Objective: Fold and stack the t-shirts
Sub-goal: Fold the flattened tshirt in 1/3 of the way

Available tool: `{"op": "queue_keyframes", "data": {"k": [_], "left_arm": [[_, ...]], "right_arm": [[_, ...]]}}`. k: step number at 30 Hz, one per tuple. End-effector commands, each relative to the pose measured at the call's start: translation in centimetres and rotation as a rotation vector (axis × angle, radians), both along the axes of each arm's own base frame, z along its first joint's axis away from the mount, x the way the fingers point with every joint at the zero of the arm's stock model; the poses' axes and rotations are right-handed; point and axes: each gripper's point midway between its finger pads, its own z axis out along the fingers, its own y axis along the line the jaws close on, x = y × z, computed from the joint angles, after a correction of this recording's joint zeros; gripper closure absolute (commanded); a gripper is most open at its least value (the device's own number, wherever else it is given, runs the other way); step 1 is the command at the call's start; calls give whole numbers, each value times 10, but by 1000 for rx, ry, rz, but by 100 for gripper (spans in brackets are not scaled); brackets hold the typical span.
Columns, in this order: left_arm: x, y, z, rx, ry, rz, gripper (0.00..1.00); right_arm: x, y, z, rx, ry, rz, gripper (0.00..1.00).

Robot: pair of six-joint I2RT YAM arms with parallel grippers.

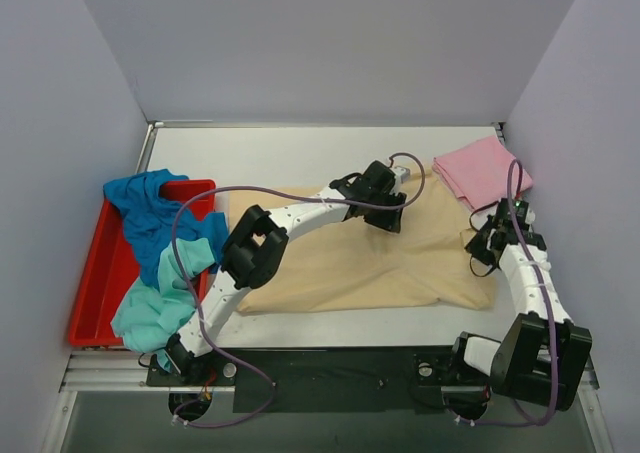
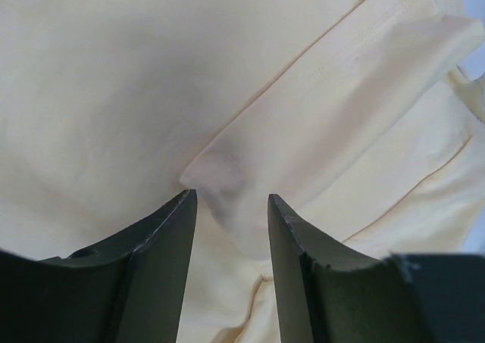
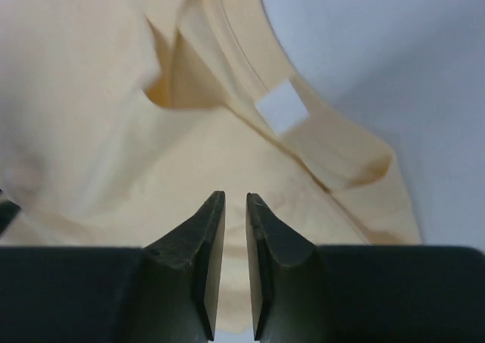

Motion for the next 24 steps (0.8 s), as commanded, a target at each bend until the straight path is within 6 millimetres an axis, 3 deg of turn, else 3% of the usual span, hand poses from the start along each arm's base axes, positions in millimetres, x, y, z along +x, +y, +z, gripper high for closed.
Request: {"op": "queue_keyframes", "data": {"k": [1,2,7,10,16,17,19,24], "left_arm": [[-1,-4,-10,4,49,-13,48],[2,-5,-9,3,50,-5,48],[3,3,-18,37,81,23,47],[2,1,-16,26,79,14,50],[1,-2,-20,22,91,1,72],[0,-3,-20,21,93,-2,87],[0,-3,-19,19,94,-6,100],[14,10,5,24,25,29,100]], "right_arm": [[-58,26,-33,126,151,-93,91],[-64,28,-39,138,171,-101,99],[-82,35,-57,175,235,-140,100],[-92,28,-67,147,278,-197,100],[-103,14,-84,178,332,-359,100],[-107,12,-86,178,342,-375,100],[-111,9,-92,173,365,-384,100],[-119,7,-99,208,380,-432,100]]}}
